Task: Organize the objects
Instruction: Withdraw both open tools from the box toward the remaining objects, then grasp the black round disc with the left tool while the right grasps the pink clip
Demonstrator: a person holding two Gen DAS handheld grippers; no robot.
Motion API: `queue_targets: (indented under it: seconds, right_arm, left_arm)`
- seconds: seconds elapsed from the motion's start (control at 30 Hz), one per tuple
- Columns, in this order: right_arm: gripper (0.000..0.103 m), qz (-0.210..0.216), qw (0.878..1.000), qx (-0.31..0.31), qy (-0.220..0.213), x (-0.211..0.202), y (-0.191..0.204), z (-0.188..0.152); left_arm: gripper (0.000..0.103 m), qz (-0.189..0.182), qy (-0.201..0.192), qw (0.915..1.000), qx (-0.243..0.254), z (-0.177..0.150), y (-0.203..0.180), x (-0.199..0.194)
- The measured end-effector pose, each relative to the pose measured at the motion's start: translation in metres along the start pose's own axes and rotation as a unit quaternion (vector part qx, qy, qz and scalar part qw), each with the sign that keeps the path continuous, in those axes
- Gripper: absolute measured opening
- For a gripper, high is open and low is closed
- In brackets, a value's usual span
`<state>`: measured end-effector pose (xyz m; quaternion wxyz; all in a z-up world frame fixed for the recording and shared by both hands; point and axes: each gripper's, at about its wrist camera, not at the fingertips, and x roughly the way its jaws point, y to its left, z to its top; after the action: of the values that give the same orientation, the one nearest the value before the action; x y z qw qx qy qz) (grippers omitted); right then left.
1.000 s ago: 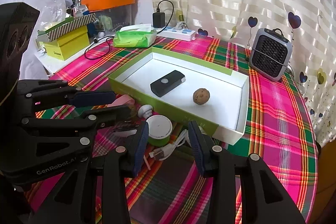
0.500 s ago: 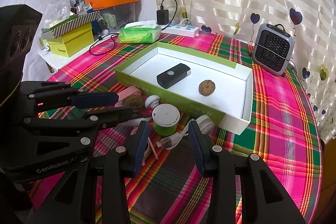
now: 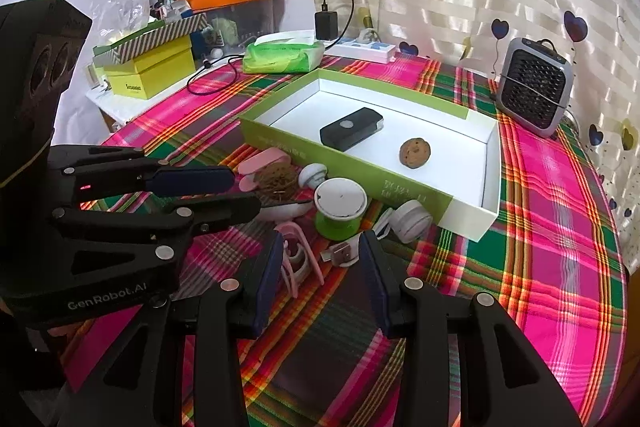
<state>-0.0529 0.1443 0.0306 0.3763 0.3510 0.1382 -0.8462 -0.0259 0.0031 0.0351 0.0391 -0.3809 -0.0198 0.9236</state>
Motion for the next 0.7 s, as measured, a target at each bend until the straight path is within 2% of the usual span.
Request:
queue_targets:
  seconds: [0.7]
  right_arm:
    - [0.041,0.053,0.998,-0.002,0.034,0.020,0.003,-0.009]
  left_arm:
    - [0.026,0.017,0.006,0.9992,-0.035,-0.003,0.031,0.005]
